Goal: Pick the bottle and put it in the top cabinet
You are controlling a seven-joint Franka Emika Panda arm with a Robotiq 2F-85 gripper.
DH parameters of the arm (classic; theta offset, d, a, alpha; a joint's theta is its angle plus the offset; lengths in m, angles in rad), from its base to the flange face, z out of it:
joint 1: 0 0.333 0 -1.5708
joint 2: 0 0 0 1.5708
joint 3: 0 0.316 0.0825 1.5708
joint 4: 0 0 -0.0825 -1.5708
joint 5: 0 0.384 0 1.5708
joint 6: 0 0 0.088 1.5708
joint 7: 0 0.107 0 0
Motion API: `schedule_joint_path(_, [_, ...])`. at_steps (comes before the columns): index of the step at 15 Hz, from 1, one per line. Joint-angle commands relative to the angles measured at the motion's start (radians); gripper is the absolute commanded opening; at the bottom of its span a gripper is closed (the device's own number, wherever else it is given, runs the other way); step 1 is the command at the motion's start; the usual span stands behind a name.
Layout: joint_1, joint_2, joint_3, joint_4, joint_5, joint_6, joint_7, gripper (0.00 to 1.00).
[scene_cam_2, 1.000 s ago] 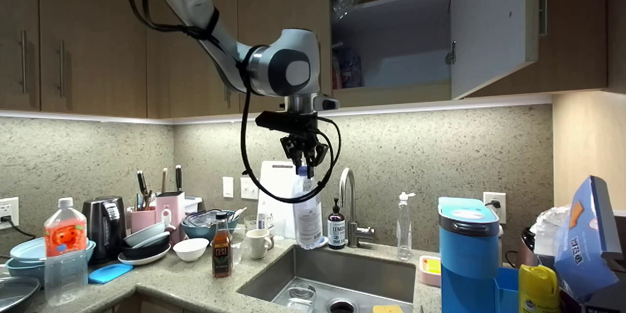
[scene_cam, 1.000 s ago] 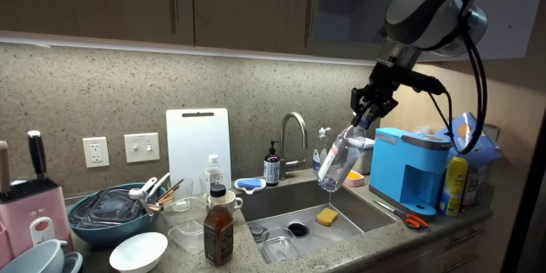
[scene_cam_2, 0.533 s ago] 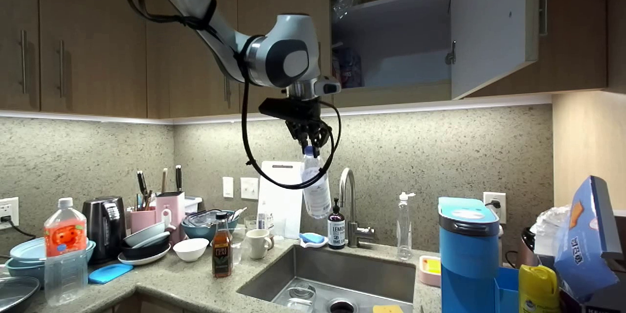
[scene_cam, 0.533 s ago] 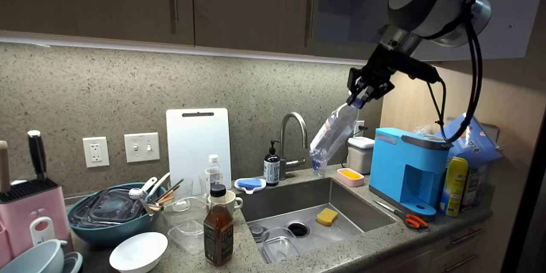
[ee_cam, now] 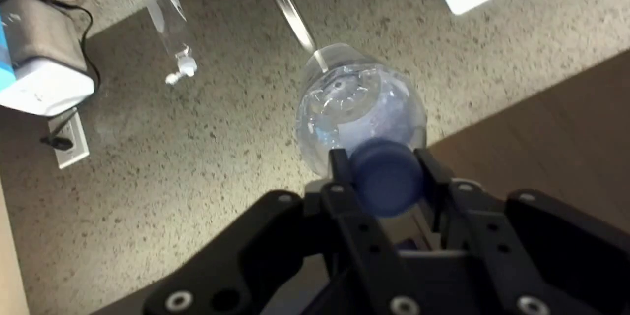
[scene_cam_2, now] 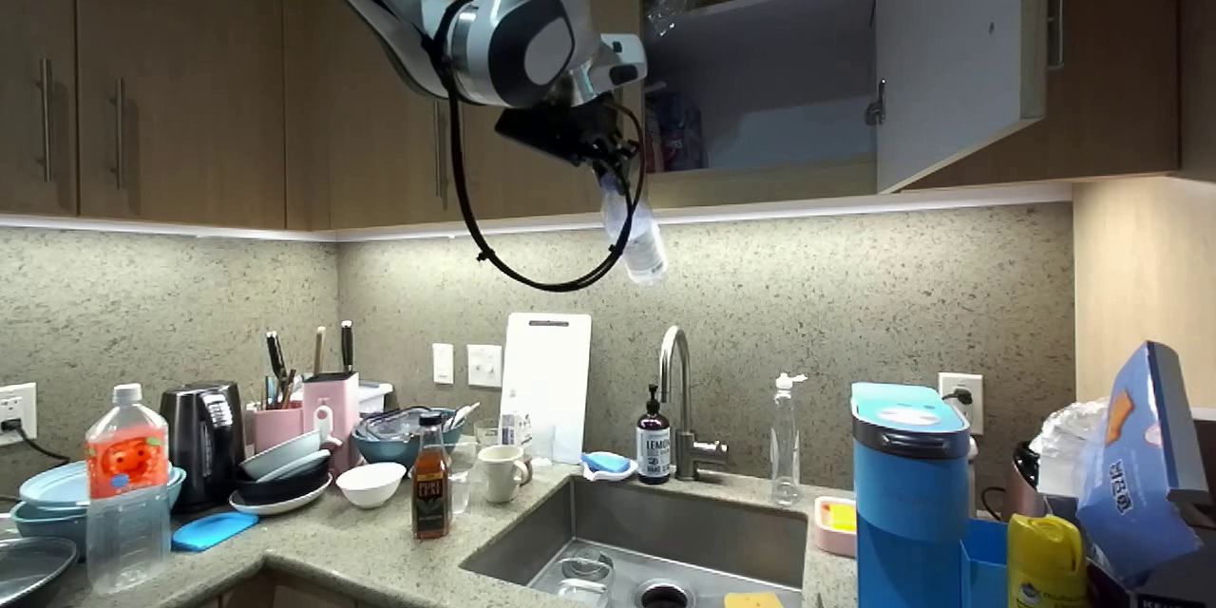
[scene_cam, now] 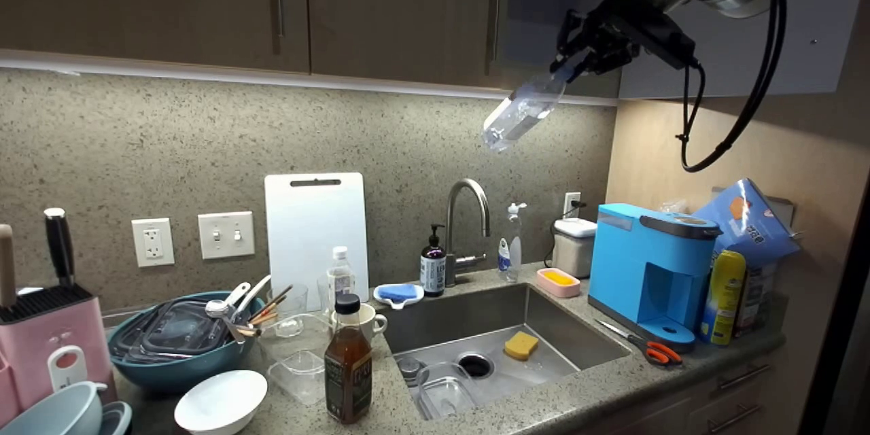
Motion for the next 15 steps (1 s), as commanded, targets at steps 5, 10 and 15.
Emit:
schedule_joint_path(5, [-0.048, 0.043, 0.041, -0.009, -0.012, 0.422, 0.182, 0.11])
schedule_joint_path(10, [-0.064, 0.11, 0.06, 0.014, 0.056, 0.702, 0.19, 0.11])
schedule_joint_path(15, [-0.149, 0.141, 0.098, 0.298, 0.149, 0.599, 0.159, 0.11])
